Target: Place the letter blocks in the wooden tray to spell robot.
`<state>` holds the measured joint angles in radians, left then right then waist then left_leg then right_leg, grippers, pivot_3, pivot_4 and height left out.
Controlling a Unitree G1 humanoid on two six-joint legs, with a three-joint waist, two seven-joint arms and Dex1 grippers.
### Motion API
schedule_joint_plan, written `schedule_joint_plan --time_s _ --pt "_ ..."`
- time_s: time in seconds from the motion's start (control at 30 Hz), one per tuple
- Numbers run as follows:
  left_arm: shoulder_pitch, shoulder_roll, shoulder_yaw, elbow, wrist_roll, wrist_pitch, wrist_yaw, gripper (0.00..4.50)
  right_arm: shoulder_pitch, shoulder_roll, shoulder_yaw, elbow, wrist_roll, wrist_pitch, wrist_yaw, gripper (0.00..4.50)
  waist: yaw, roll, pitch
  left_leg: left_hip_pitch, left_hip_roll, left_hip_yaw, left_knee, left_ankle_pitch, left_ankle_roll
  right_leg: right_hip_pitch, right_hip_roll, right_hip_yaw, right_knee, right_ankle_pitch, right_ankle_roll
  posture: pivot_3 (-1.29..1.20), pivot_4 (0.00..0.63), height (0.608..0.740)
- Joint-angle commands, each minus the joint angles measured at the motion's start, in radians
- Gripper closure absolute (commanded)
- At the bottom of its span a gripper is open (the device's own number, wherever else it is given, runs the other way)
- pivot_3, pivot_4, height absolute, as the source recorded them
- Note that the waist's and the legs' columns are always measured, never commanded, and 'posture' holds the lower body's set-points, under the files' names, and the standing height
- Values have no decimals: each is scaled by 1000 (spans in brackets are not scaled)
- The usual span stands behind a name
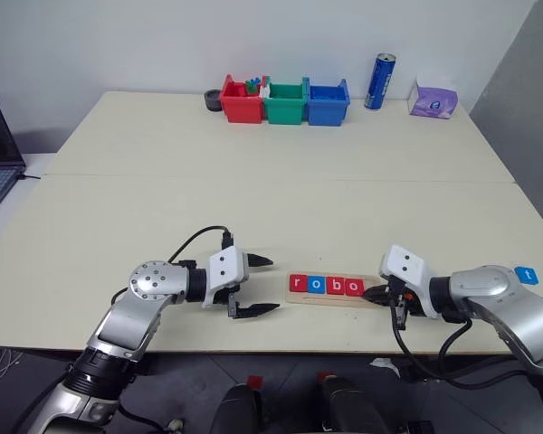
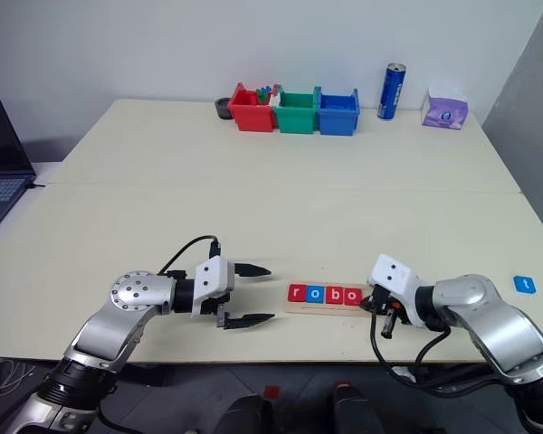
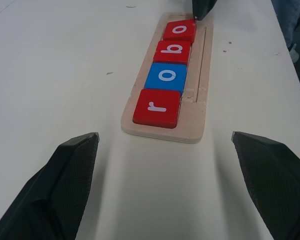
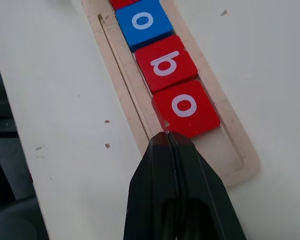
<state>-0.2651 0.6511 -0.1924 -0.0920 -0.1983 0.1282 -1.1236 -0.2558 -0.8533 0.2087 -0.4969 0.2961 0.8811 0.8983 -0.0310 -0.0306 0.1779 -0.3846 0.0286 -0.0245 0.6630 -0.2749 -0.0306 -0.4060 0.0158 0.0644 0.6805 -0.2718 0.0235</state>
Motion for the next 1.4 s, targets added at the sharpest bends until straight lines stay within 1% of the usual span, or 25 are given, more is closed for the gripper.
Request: schedule_joint_plan --time_s 0.03,0.47,0.6,0.73,0.77,0.83,0.9,0.93,1.03,1.17,1.2,1.4 --pt "-1 -1 10 -31 -15 -2 3 0 -25 7 9 -1 -5 -16 -9 4473 1 0 0 0 0 0 0 0 0 0 0 0 0 0 0 0 150 740" --pt "5 -2 9 -35 -15 -3 4 0 -43 13 12 12 -6 -38 -21 4473 1 0 0 0 0 0 0 0 0 0 0 0 0 0 0 0 150 740" --pt "4 -3 10 -28 -15 -7 3 0 -36 12 -51 -25 54 -18 -8 4473 1 0 0 0 0 0 0 0 0 0 0 0 0 0 0 0 150 740" --pt "6 -9 18 -31 -24 1 10 0 -1 14 -191 -28 95 -25 -44 4473 1 0 0 0 0 0 0 0 0 0 0 0 0 0 0 0 150 740" --pt "7 -11 19 -34 -26 4 13 0 19 21 -236 -18 86 -26 -77 4311 2 0 0 0 0 0 0 0 0 0 0 0 0 0 0 0 150 740" --pt "8 -14 20 -42 -29 12 17 0 60 42 -311 -7 75 -29 -138 3848 4 0 0 -1 0 0 0 0 0 0 0 0 0 0 0 0 150 740" --pt "10 -17 19 -52 -33 22 21 0 95 63 -371 -3 71 -31 -186 3198 4 0 0 -1 0 0 0 0 0 0 -1 1 0 0 0 0 150 740" --pt "9 -18 18 -58 -35 30 24 0 123 89 -434 11 67 -30 -229 2798 3 0 0 -1 0 0 0 0 0 0 -1 1 0 0 0 0 150 740" --pt "7 -16 11 -67 -34 36 26 0 188 148 -570 41 48 -36 -337 1740 4 0 0 -1 0 0 0 0 0 0 0 2 0 0 0 0 150 740" --pt "-2 -21 3 -65 -30 36 24 0 253 224 -682 56 1 -44 -472 285 3 0 -1 -1 0 0 0 0 0 0 0 3 0 0 0 0 150 740" --pt "-6 -23 1 -64 -30 35 22 0 266 243 -699 58 -15 -44 -510 33 2 1 -1 -1 0 0 0 0 0 0 0 3 0 0 0 0 150 740" --pt "-18 -31 -6 -63 -29 33 17 0 268 318 -770 105 -55 -57 -648 33 -2 2 -2 1 -1 2 0 0 0 0 0 5 1 0 0 0 150 740"
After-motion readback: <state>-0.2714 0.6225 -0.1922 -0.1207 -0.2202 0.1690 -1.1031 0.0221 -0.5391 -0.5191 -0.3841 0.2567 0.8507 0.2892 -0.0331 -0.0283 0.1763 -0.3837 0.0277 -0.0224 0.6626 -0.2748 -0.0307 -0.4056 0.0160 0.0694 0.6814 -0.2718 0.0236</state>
